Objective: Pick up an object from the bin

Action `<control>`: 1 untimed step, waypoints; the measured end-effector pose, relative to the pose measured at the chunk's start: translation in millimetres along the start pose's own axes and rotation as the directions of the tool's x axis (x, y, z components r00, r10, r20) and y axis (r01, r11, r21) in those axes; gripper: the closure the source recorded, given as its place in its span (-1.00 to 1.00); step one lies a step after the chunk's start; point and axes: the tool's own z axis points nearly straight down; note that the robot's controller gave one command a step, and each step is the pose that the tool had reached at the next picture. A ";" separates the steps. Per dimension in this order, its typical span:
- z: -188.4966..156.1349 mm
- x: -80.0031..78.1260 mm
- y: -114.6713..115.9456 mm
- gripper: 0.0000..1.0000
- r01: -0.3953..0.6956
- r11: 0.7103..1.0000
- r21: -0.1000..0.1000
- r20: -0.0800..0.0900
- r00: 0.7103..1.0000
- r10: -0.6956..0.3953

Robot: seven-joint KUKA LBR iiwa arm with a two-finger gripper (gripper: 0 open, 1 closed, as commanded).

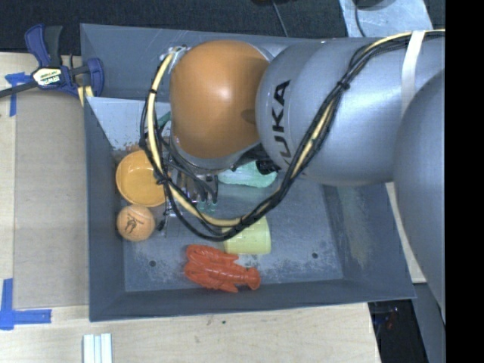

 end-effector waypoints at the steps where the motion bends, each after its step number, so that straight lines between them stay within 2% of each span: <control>1: -4.2 -1.9 -0.6 -1.00 -0.004 1.000 -0.003 0.007 1.000 0.004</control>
Offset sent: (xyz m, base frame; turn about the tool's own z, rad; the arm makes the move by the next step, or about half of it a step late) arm 0.0313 0.0168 -0.1475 0.0873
